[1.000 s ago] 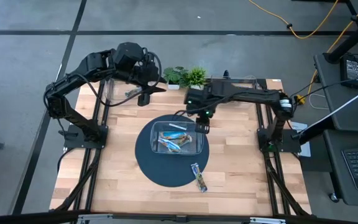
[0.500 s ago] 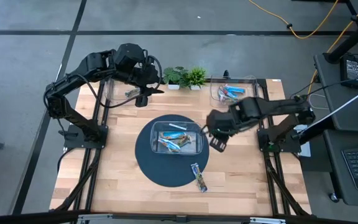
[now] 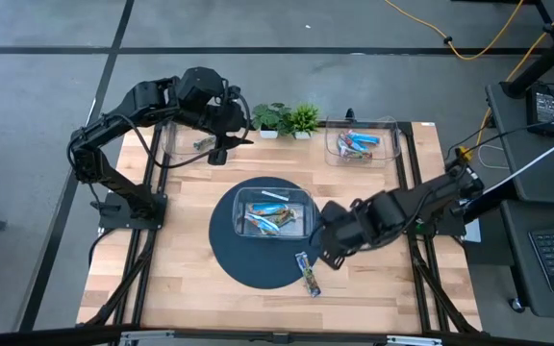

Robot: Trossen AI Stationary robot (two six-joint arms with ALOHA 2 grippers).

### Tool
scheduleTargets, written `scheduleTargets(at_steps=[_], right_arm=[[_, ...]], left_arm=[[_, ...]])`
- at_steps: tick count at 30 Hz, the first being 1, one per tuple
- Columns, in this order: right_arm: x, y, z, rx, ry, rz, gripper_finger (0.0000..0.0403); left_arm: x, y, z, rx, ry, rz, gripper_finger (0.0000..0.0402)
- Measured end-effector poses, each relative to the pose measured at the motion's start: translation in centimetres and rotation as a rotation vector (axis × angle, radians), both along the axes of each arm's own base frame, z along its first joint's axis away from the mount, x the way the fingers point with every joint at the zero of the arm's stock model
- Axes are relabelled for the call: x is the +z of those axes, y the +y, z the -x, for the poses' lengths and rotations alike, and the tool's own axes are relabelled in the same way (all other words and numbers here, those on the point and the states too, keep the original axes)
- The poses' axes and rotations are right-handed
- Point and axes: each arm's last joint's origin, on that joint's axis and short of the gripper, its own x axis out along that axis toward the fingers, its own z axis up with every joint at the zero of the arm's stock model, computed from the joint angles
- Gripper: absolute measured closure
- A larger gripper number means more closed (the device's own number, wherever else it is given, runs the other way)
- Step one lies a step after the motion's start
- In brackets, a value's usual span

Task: Pick and place Granola Bars by type
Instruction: Put the blue granola bar into the top left transparent bin

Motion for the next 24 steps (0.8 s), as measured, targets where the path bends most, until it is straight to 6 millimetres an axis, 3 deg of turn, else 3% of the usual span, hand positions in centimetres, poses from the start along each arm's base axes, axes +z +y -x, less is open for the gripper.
scheduleTargets(at_steps=[6,11,17,24], right_arm=[[-2.7,3.0,-1.2,0.067,0.035,0.057,0.024],[-4.9,4.7,-1.9,0.024,0.1,0.055,0.0156],[-6.3,5.7,-2.1,-0.013,0.092,0.032,0.0063],[-10.0,6.1,-2.2,0.004,0.13,-0.037,0.0051]], left_arm=[[0.0,0.0,0.0,-0.006,0.0,-0.009,0.0258],[0.0,0.0,0.0,-0.011,0.0,-0.015,0.0258],[0.0,0.0,0.0,-0.013,-0.001,-0.019,0.0258],[0.0,0.0,0.0,-0.006,-0.002,-0.01,0.0258]])
